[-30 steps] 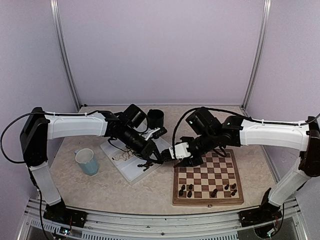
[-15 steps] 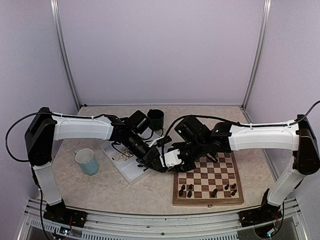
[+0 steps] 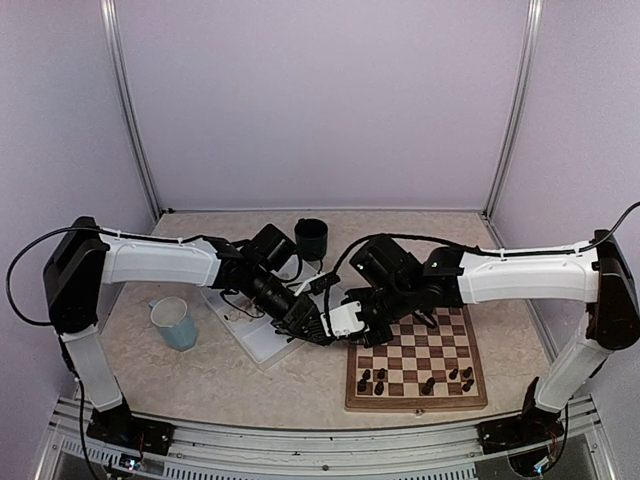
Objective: Set up the chess pieces on the board
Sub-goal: Pass from the left arm to the right, then pass from the right arm to the left
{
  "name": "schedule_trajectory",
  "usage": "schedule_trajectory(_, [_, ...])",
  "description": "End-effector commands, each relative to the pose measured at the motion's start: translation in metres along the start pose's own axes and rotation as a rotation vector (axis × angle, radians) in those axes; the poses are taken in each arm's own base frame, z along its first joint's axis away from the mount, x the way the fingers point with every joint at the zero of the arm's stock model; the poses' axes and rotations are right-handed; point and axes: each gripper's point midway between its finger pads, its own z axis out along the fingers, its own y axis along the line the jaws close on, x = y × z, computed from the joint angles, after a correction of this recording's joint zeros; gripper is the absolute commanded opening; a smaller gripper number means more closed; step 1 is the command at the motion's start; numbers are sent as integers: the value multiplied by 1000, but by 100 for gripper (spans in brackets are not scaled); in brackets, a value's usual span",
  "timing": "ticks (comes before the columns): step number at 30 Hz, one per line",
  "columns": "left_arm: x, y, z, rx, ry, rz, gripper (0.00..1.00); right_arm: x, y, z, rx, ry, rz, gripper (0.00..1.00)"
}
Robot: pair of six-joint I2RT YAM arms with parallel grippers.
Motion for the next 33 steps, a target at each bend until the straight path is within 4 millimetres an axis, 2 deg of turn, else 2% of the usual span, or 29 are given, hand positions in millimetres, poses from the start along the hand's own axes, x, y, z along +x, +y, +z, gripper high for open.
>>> schedule_trajectory(1, [-33, -10, -34, -41, -224, 66, 22, -7, -10, -32, 28, -122, 101, 5])
schedule_trajectory(4, [-56, -13, -58, -104, -401, 105, 25, -6, -22, -55, 9, -241, 220, 4])
schedule_trajectory(6, [-74, -37, -75, -139, -548, 212, 27, 0, -35, -72, 2, -327, 319, 4])
schedule_trajectory(9, [-91, -74, -84, -197, -708, 373, 32, 8, -48, -92, -25, -442, 435, 4])
schedule_trajectory(11, [-103, -85, -91, -269, -803, 428, 35, 9, -53, -103, -50, -505, 485, 4])
schedule_trajectory(14, [-116, -99, -98, -263, -889, 464, 43, 10, -57, -118, -81, -586, 530, 4])
schedule_trajectory(21, [-128, -116, -70, -269, -835, 598, 44, 16, -61, -134, -155, -702, 606, 6])
schedule_trajectory(28, [-131, -113, -54, -226, -793, 592, 43, 19, -61, -133, -151, -702, 617, 6])
schedule_trajectory(33, [-132, -114, -45, -192, -773, 585, 38, 21, -63, -130, -148, -693, 624, 7])
